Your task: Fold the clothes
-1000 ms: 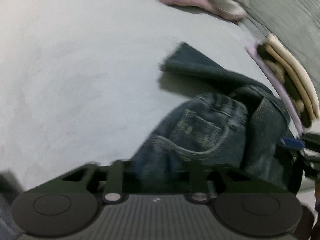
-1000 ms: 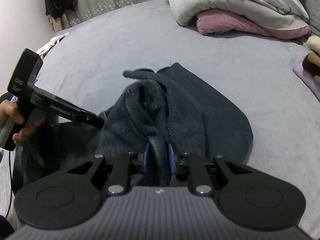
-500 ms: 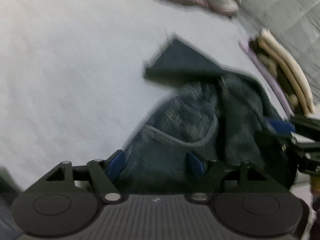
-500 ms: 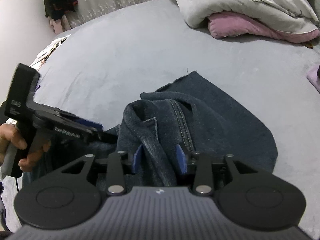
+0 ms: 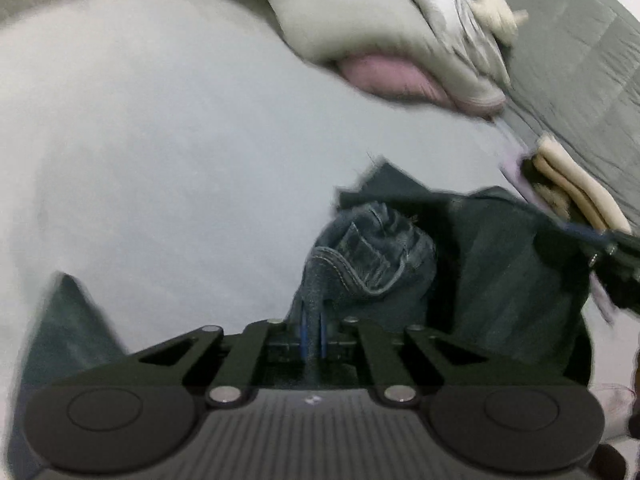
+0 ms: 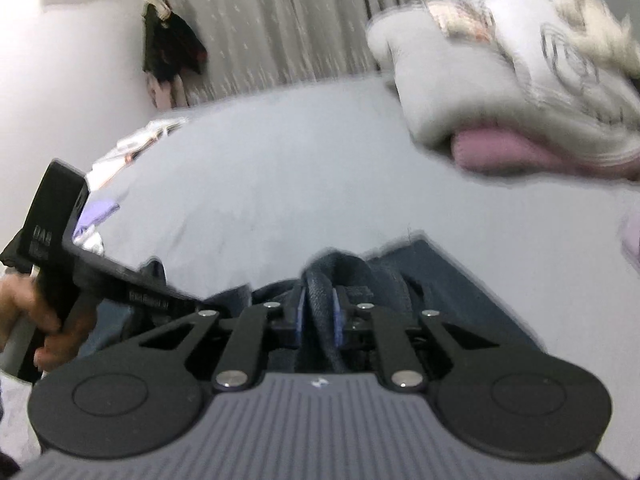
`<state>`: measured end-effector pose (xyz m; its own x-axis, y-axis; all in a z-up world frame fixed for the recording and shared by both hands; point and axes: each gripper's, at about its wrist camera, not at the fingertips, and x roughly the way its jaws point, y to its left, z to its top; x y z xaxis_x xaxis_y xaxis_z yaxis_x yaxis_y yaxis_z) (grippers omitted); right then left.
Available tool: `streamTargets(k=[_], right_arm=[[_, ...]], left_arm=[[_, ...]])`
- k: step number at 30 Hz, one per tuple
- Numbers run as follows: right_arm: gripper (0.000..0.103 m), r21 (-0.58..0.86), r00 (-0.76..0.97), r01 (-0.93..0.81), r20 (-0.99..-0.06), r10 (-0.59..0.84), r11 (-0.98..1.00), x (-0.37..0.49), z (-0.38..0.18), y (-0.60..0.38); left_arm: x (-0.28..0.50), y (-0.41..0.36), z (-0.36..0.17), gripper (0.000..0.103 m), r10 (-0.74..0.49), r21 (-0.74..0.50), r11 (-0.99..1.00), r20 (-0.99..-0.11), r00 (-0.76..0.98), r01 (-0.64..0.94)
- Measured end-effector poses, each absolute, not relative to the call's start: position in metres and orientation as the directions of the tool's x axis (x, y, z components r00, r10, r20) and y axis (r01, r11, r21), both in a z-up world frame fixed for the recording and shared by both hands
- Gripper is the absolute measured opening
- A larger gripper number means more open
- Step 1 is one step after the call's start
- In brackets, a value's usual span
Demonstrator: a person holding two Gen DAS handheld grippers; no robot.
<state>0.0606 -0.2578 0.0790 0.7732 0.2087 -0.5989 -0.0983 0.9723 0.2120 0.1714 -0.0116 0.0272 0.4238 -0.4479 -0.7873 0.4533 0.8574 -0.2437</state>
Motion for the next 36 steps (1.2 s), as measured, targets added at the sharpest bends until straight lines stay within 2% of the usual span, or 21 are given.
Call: streamTargets(k=[6, 12, 13, 21, 24, 26, 28, 33, 35, 36], right_arm=[[0.014, 0.141, 0.822, -0.146, -0.534, 0.199, 0.979, 0.089, 0.11, -0.234], [0.013, 0.094, 0.842, -0.181, -0.499, 0.204, 0.979, 0.132, 0.119, -0.201], [0.01, 0.084, 0.847, -0.188, -0.49, 0.205, 0.979, 0.138, 0.118, -0.194], [0.012, 0.05, 0.816, -0.213, -0.54, 0.205, 0.976, 0.158, 0.116, -0.155], [0.016, 0.028, 0.789, -0.203, -0.587, 0.18, 0.979, 0.152, 0.105, -0.158], [0.017, 0.016, 0.772, -0.196, -0.614, 0.164, 0.981, 0.147, 0.097, -0.16], [0.022, 0.0, 0.744, -0.178, -0.654, 0.135, 0.984, 0.139, 0.086, -0.166], [0.029, 0.025, 0.674, -0.181, -0.725, 0.143, 0.983, 0.112, 0.063, -0.172], [0.035, 0.032, 0.661, -0.186, -0.736, 0.149, 0.982, 0.1, 0.058, -0.171], [0.043, 0.038, 0.649, -0.193, -0.745, 0.156, 0.981, 0.089, 0.054, -0.169]], left_arm=[[0.168, 0.046, 0.067, 0.005, -0.276, -0.145, 0.957, -0.71, 0.647, 0.249], [0.172, 0.126, 0.08, 0.005, -0.019, -0.084, 0.995, -0.705, 0.709, -0.056], [0.173, 0.136, 0.076, 0.005, -0.011, -0.093, 0.993, -0.715, 0.699, -0.079], [0.193, 0.149, 0.044, 0.007, 0.034, -0.073, 0.988, -0.761, 0.648, -0.137], [0.197, 0.136, 0.04, 0.016, 0.054, -0.028, 0.992, -0.777, 0.627, -0.12], [0.196, 0.129, 0.043, 0.043, 0.058, -0.005, 0.995, -0.782, 0.621, -0.099], [0.187, 0.138, 0.04, 0.056, 0.018, -0.022, 0.998, -0.788, 0.615, -0.058], [0.169, 0.145, 0.048, 0.063, -0.065, -0.09, 0.996, -0.807, 0.587, -0.014], [0.159, 0.15, 0.052, 0.073, -0.095, -0.116, 0.993, -0.811, 0.577, 0.001], [0.151, 0.154, 0.052, 0.074, -0.109, -0.123, 0.992, -0.811, 0.574, 0.014]])
